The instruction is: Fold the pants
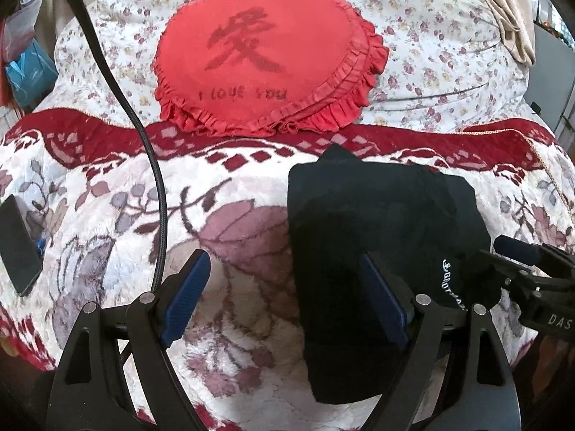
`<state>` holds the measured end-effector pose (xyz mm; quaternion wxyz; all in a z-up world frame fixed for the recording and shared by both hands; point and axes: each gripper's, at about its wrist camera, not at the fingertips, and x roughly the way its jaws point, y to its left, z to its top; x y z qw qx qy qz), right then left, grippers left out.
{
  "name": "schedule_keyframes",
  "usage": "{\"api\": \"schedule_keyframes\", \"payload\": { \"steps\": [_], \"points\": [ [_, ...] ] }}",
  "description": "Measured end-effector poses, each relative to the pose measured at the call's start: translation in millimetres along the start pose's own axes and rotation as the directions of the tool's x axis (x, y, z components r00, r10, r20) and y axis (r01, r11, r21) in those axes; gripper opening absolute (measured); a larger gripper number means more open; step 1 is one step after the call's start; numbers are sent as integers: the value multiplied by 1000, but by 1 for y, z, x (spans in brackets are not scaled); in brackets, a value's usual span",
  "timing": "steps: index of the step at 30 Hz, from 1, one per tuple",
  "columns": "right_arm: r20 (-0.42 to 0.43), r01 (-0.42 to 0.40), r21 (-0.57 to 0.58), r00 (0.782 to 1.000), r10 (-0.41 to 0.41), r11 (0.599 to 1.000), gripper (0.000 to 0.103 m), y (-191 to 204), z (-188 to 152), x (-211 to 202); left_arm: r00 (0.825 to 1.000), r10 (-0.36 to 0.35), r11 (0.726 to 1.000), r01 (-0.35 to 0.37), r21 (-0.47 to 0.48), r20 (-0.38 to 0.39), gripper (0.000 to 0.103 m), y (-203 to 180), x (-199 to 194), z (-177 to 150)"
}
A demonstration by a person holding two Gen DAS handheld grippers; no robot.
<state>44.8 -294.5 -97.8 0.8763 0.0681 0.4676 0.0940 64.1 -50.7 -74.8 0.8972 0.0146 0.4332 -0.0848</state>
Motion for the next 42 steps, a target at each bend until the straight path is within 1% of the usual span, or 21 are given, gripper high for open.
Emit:
{"api": "schedule_keyframes", "payload": {
  "steps": [3, 6, 10, 17, 19, 23, 26, 30, 34, 39, 42],
  "points": [
    [-8, -4, 9, 1000, 4, 1000, 67, -2, 0, 3, 1000, -3, 1000, 3, -10, -3, 85, 3, 1, -1],
    [-16, -6, 7, 1000, 6, 1000, 67, -2, -1, 6, 999, -30, 999, 30, -25, -15, 85, 5, 2, -1],
    [-17, -6, 7, 1000, 6, 1000, 67, -1, -1, 6, 999, -46, 999, 45, -27, -29, 85, 3, 4, 1],
    [-5, -6, 7, 1000, 6, 1000, 67, 0, 0, 2, 1000, -4, 1000, 5, 10, -22, 85, -3, 2, 3],
    [-2, -7, 2, 1000, 7, 1000, 67, 1, 1, 1, 1000, 18, 1000, -18, 22, -10, 85, -5, -1, 3],
    [7, -9, -4, 1000, 9, 1000, 67, 4, 2, -3, 1000, 25, 999, -25, 29, 7, 85, -8, -7, 5],
    [20, -10, -9, 1000, 10, 1000, 67, 6, 3, -8, 998, 47, 998, -49, 46, 31, 85, -13, -15, 7],
    [38, -5, -24, 999, 6, 1000, 67, 10, 3, -15, 999, 29, 999, -30, 38, 41, 85, -15, -23, 8],
    [43, -12, -30, 999, 13, 999, 67, 12, 2, -19, 997, 51, 997, -54, 56, 62, 85, -20, -30, 8],
    [51, -15, -30, 999, 17, 999, 67, 12, 1, -24, 996, 49, 997, -53, 57, 74, 85, -22, -36, 8],
    [47, -13, -27, 999, 15, 1000, 68, 11, 0, -23, 997, 48, 997, -52, 61, 61, 85, -23, -32, 7]
  ]
}}
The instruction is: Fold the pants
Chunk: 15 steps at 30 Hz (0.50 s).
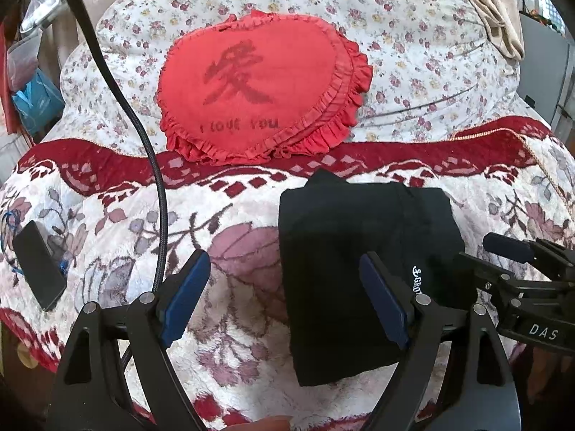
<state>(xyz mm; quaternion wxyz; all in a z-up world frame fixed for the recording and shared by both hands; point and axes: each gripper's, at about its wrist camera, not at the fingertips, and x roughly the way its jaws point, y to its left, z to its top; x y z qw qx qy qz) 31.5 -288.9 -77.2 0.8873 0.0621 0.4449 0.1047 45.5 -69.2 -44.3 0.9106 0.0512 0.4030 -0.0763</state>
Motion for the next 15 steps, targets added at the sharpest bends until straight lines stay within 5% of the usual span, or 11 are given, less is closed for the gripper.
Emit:
{"api": "schedule_keyframes", "payload": {
  "steps": [8, 13, 14, 15],
  "points": [
    [-73, -1, 97, 997, 9, 995, 76, -29, -6, 36, 984, -122, 986, 106, -128, -129, 85, 19, 43, -13],
    [-78, -99, 162, 991, 113, 982, 83, -42, -7, 57, 955, -256, 952, 222, -208, -149, 85, 24, 64, -18],
    [-72, -108, 144, 990, 120, 984, 81, -40, -6, 58, 942, -294, 940, 256, -224, -159, 85, 23, 70, -17],
    [-62, -118, 125, 990, 126, 985, 64, -37, -5, 59, 932, -324, 930, 281, -236, -165, 85, 23, 74, -17]
  ]
}}
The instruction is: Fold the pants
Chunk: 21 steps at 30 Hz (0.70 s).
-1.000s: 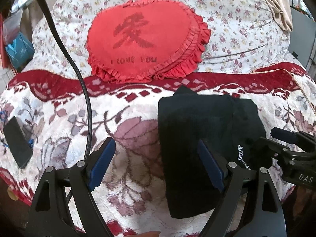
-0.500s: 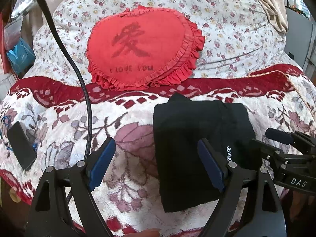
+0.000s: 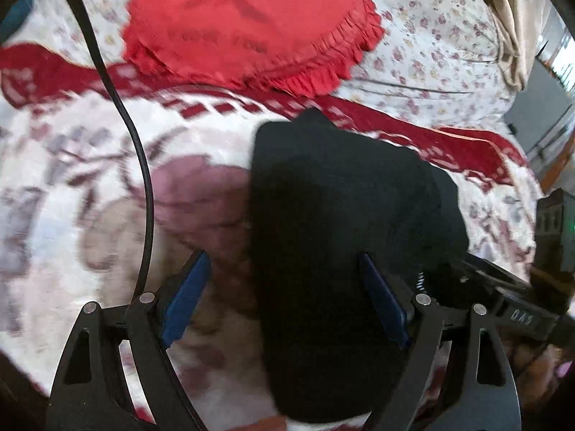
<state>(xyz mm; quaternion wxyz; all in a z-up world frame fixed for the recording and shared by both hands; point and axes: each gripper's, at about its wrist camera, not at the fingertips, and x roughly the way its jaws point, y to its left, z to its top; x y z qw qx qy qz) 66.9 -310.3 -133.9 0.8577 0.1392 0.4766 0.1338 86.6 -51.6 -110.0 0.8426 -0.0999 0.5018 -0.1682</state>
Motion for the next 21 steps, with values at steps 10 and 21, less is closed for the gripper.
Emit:
{"api": "schedule_keyframes", "payload": {
  "steps": [10, 21],
  "points": [
    [112, -36, -127, 992, 51, 991, 27, 39, 23, -29, 992, -120, 992, 118, 52, 29, 49, -12, -12, 20],
    [139, 86, -99, 988, -72, 991, 26, 32, 69, 16, 996, -17, 993, 7, 114, 86, 49, -11, 4, 67]
  ]
}}
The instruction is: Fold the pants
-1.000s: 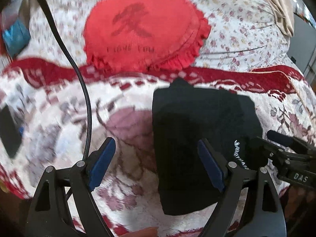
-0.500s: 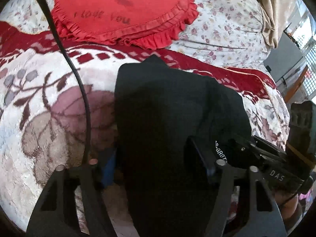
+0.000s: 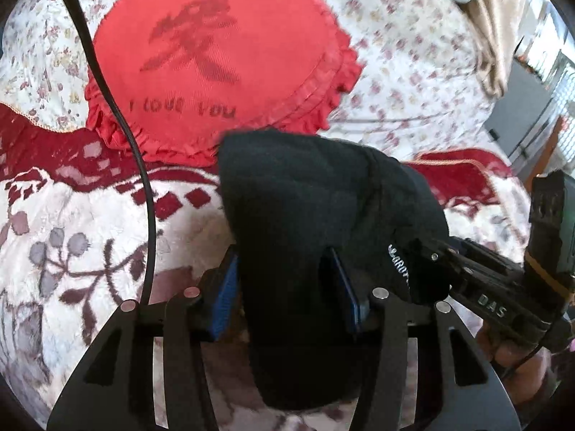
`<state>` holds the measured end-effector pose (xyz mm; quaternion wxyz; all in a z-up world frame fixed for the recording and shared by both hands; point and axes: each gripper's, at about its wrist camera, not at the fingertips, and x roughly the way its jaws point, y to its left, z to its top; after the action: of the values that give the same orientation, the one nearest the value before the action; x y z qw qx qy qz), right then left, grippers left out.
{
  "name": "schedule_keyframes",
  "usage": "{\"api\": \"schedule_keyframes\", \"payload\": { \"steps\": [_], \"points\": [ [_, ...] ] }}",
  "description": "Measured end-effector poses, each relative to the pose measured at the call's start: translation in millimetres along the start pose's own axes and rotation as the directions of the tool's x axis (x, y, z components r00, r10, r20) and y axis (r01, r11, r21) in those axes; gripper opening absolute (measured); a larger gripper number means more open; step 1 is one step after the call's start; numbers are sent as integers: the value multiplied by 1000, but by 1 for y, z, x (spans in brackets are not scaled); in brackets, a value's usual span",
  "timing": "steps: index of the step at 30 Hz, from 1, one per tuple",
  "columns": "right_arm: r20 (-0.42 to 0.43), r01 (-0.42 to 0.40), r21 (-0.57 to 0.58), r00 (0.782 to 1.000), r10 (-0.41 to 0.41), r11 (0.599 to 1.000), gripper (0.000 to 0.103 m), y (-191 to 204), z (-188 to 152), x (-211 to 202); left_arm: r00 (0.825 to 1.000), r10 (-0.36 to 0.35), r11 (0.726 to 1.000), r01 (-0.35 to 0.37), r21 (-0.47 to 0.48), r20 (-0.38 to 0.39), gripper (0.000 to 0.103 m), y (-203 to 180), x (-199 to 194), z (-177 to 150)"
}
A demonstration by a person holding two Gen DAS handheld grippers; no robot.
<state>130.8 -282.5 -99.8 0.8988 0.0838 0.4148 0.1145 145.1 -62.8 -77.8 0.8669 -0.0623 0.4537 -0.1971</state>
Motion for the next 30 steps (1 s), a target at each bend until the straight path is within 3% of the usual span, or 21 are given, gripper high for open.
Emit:
{"api": "schedule_keyframes", "payload": {
  "steps": [2, 5, 8, 13, 21, 30],
  "points": [
    [-45, 32, 22, 999, -31, 999, 31, -11, -5, 16, 999, 26, 1000, -26, 15, -18, 49, 0, 14, -4],
    [-35, 63, 13, 997, -63, 998, 45, -16, -7, 6, 998, 59, 997, -58, 46, -1, 49, -5, 13, -6],
    [35, 102, -22, 994, -101, 995, 47, -7, -3, -23, 995, 95, 992, -97, 81, 20, 49, -12, 3, -5],
    [116, 72, -61, 991, -65, 996, 47, 18, -2, -61, 988, 136, 983, -145, 117, 74, 49, -25, -19, -12],
    [117, 59, -77, 992, -49, 995, 47, 39, -16, -72, 965, 202, 964, -226, 139, 168, 49, -39, -55, -29],
    [125, 50, -83, 991, -39, 995, 48, 50, -23, -84, 946, 247, 955, -275, 112, 212, 49, -40, -77, -37]
  ]
}}
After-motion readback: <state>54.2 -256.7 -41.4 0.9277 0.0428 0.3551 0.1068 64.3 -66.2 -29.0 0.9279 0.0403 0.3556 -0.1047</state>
